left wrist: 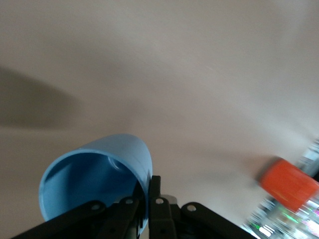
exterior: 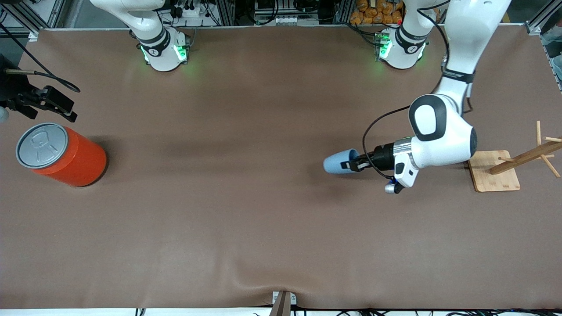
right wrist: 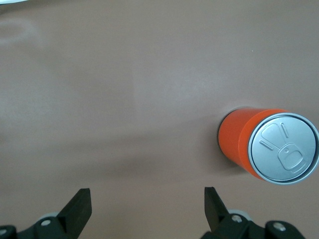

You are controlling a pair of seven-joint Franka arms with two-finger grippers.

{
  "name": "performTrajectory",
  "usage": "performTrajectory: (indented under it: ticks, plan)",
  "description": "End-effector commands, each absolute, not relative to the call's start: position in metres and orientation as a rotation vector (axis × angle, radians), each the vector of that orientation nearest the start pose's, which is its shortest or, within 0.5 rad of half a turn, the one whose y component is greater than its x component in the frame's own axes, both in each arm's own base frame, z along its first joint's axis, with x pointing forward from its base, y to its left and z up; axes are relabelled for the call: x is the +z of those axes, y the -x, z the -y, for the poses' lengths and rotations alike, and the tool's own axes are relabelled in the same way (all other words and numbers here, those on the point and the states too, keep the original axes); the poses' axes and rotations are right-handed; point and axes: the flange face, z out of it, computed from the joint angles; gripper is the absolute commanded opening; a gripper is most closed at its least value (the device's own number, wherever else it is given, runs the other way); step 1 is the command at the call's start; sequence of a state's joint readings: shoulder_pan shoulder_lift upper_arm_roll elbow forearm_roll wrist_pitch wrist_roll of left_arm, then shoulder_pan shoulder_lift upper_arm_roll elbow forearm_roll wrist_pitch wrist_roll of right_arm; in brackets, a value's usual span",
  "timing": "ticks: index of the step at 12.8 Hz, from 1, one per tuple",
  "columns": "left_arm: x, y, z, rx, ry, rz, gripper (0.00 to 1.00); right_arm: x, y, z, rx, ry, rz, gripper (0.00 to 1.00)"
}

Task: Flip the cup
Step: 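Rotate the cup upright with the left gripper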

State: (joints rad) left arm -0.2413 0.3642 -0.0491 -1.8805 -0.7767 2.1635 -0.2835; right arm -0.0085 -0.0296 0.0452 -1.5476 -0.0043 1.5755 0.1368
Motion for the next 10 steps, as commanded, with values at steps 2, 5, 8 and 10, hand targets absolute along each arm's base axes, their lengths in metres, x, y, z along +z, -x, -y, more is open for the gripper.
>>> performTrajectory:
  ticks: [2, 5, 8, 10]
  plan:
    - [0.332, -0.604, 0.194, -0.227, -2.767, -0.595, 0.00, 0.658, -0.544, -0.017, -0.089, 3.129, -0.187, 1.00]
    - [0.321, -0.604, 0.185, -0.114, -3.036, -0.582, 0.00, 0.656, -0.543, -0.011, -0.067, 3.131, -0.199, 1.00]
    - [0.305, -0.604, 0.174, -0.045, -3.126, -0.650, 0.00, 0.655, -0.540, -0.013, -0.033, 3.131, -0.204, 1.00]
    - [0.292, -0.611, 0.138, 0.022, -3.097, -0.706, 0.00, 0.655, -0.540, -0.015, -0.035, 3.130, -0.199, 1.00]
